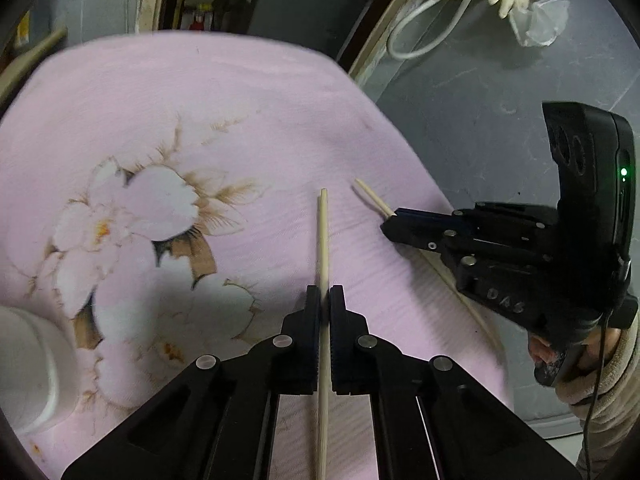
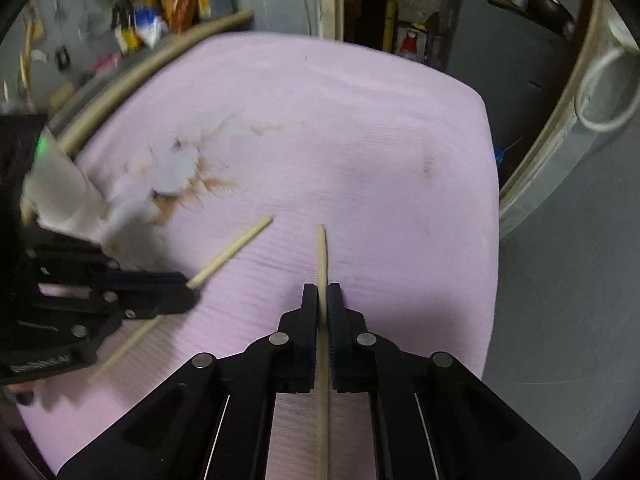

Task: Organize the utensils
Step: 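Grasp one wooden chopstick with the right tool while the left grasps the other, then lift both chopsticks upright and carry them over the white caddy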

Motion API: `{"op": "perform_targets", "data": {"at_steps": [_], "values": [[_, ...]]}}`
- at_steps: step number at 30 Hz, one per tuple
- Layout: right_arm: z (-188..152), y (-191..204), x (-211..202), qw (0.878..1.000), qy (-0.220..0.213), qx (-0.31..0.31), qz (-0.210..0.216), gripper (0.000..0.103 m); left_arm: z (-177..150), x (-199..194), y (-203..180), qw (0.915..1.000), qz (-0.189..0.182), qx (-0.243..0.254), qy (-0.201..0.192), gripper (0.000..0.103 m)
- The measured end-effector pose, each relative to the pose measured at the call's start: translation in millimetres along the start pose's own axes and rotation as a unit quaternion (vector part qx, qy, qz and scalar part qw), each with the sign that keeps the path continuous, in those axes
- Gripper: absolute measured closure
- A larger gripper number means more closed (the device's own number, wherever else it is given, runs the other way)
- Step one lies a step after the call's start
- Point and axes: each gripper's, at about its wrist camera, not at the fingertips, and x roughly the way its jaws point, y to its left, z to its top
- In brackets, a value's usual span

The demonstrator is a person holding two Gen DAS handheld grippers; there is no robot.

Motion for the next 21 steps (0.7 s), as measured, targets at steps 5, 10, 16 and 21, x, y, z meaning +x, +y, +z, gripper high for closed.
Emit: {"op": "perform_targets", "data": {"at_steps": [5,10,16,21], "values": [[-22,9,-37,0.994,-0.107,0.022,0.022,0.100,-21,-44,-13,0.9928,0.035,0.039,-0.108,0.101],[-49,38,-88,0.963,-0.269,0.007,-0.006,0.100,-40,-93,-20,0.9716,0.068,0.042,-0.223,0.101],[-59,73,-134,0.906,-0.423,0.002,-0.003,0.100,-58,-155,-23,0.9260,0.098,0.031,-0.363,0.101],[-47,118,-158,0.855,-0.518,-0.029,0.000,0.100,-66,-200,-20,0.8848,0.125,0.025,-0.448,0.101]]}}
